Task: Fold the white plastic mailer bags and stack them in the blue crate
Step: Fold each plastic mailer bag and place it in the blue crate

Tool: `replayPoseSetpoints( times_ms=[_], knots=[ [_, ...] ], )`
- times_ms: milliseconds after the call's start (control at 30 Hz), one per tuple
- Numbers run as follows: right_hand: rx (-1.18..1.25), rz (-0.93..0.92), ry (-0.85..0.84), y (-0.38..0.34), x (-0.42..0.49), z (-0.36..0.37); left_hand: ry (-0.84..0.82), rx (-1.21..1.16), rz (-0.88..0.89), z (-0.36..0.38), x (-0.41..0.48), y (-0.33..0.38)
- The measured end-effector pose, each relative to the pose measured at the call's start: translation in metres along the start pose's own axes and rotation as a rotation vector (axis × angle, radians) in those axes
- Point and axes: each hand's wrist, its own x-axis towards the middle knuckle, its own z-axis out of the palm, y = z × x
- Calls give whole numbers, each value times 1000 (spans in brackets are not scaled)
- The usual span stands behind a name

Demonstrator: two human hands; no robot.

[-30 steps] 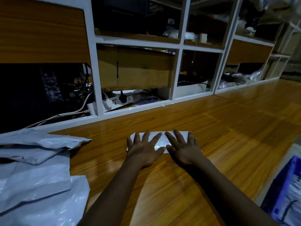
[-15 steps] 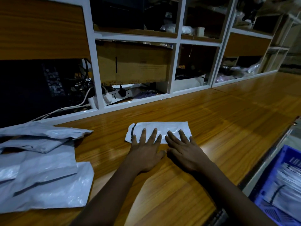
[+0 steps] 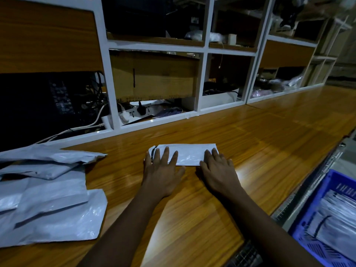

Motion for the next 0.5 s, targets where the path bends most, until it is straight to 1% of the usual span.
replayPoseSetpoints(
  times_ms=[100,300,400,500],
  knots=[
    [9,-14,76,1,17,0,81,-41,-6,-4,13,-1],
    [114,-49,200,-5,51,6,129,11,9,1,39,1],
    [121,-20,195,-10,68,9,198,75,-24,-2,56,4],
    [120,-12,195,-15,81,12,177,122,-25,2,71,8]
  ],
)
